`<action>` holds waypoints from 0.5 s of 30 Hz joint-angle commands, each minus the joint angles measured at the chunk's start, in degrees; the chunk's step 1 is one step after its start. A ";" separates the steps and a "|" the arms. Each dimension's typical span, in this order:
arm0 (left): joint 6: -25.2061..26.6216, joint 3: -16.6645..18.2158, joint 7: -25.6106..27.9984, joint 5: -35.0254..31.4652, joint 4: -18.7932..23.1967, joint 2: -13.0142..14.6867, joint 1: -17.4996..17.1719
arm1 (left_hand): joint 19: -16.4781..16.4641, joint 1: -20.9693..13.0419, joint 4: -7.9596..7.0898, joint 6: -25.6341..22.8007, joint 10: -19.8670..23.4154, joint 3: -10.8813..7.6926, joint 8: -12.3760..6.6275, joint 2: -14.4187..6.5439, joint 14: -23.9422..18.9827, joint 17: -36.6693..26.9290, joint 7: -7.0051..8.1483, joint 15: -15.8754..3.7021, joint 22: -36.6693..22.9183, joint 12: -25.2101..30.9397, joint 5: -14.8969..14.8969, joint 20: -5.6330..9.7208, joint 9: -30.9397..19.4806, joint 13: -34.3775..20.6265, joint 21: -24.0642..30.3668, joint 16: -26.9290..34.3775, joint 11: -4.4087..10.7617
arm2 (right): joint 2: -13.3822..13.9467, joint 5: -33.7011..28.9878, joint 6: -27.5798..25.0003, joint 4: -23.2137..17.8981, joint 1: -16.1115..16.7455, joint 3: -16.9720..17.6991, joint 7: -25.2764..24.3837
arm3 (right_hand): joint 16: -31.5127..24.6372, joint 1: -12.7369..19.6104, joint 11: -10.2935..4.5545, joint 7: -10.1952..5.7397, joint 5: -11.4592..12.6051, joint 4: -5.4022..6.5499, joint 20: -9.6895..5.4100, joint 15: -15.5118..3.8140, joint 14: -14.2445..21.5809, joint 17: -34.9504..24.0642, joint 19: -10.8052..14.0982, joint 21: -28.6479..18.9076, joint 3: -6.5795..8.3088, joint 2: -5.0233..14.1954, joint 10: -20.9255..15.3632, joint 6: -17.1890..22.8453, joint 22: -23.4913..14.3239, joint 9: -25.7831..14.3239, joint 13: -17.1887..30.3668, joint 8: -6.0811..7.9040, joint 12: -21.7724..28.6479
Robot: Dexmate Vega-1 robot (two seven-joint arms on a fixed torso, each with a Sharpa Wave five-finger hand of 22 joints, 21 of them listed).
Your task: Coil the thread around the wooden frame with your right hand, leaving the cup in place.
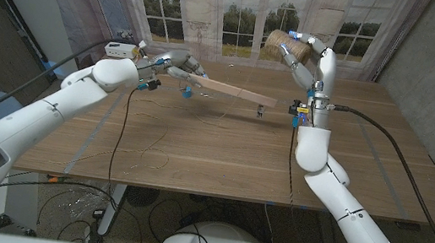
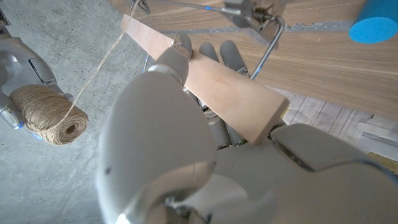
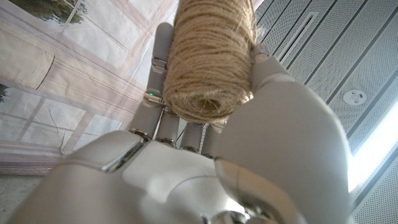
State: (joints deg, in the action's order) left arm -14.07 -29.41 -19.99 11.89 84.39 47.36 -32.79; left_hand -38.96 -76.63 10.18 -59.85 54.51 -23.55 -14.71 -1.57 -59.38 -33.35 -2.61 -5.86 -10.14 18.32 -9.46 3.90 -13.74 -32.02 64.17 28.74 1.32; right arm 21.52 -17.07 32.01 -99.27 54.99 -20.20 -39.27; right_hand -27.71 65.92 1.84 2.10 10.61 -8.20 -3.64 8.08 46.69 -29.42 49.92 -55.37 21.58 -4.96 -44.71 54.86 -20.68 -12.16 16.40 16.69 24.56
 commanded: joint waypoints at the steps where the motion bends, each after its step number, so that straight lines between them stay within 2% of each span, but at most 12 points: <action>1: -1.39 -0.33 -3.03 1.13 -1.29 0.30 0.80 | 0.17 -4.87 -0.88 -2.03 0.46 -1.41 0.05 -5.33 -4.34 -0.28 -1.52 -6.84 -0.12 -0.13 -0.41 3.88 -0.09 -0.32 0.36 0.36 -0.14 | -0.06 0.53 -2.46 -0.50 -4.74 0.90 3.49 | 0.16 14.97 0.14 0.12 0.25 0.18 -8.20 -21.36 14.02 -0.09 -2.98 -0.56 0.16 14.48 -0.12 0.49 -0.12 -0.08 0.22 -0.11 -0.03; 15: -3.81 1.01 -5.65 4.74 -2.51 1.04 -0.07 | 0.42 -4.90 -0.82 -2.08 0.48 -1.65 0.21 -5.20 -4.44 -0.52 -1.60 -6.83 -0.12 -0.51 -0.42 3.89 -0.22 -0.65 0.68 0.25 -0.14 | 0.06 4.22 -8.15 1.77 -9.14 1.23 5.47 | 0.39 15.08 0.08 0.11 0.22 0.18 -8.20 -21.35 14.14 -0.17 -3.24 -1.18 0.17 14.44 -0.26 0.63 0.04 -0.13 0.33 -0.32 -0.13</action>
State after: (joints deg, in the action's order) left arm -16.07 -29.42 -23.43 14.03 83.26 48.00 -32.33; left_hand -38.76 -76.62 10.42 -60.50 54.51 -23.79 -14.29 -1.58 -59.36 -33.61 -2.97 -5.87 -10.14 17.92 -9.44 3.69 -13.87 -32.54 64.28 28.83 1.32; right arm 21.51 -15.84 28.30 -99.18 49.13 -19.34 -35.69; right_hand -27.71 65.91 1.84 2.02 10.61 -8.21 -3.45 8.07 46.68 -29.41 49.73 -56.16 21.57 -4.96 -44.71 54.95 -20.44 -12.15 16.65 16.59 24.56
